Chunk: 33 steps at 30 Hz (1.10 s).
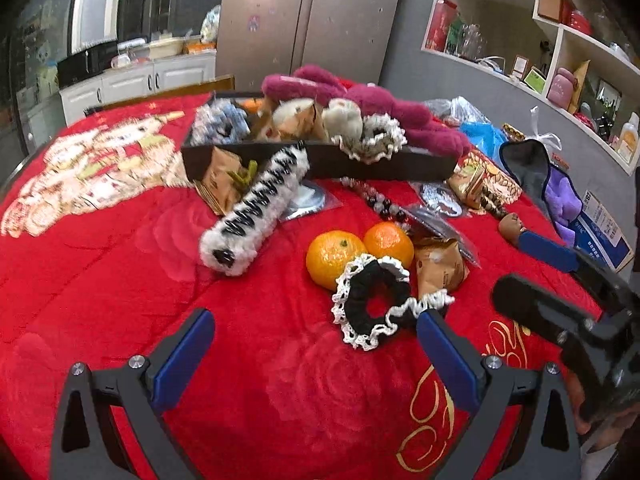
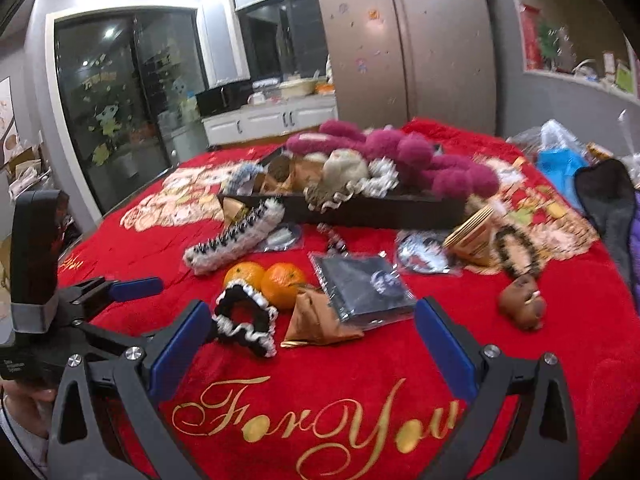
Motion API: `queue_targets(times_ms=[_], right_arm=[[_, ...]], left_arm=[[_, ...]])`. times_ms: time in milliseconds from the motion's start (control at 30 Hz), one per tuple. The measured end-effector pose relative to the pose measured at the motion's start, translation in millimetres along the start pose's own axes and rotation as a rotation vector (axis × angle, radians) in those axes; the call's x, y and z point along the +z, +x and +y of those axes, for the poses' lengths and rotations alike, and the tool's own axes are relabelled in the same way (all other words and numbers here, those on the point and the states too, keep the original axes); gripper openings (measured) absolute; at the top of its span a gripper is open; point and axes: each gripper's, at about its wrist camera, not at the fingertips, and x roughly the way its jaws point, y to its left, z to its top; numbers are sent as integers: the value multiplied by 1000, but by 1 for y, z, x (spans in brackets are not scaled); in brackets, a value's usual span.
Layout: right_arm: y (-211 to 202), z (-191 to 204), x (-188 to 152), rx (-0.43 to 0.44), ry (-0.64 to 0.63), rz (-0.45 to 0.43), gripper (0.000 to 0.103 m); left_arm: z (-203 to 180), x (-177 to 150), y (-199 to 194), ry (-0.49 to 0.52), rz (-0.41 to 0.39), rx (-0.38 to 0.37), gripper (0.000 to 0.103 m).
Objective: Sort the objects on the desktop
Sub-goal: 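Close the left tool on the black-and-white lace scrunchie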
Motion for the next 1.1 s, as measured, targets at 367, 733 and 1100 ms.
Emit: queue_targets(times_ms=[367,733,1100], right_arm=[[37,-18,0,76,126,117,102],[58,-18,0,51,148,191,85],[55,-21,-1,35,166,170,45]], left_arm=[[-7,1,20,27,86,-5,103],[-19,-2,30,97,122,79,103],[-5,-1,15,21,59,80,49]])
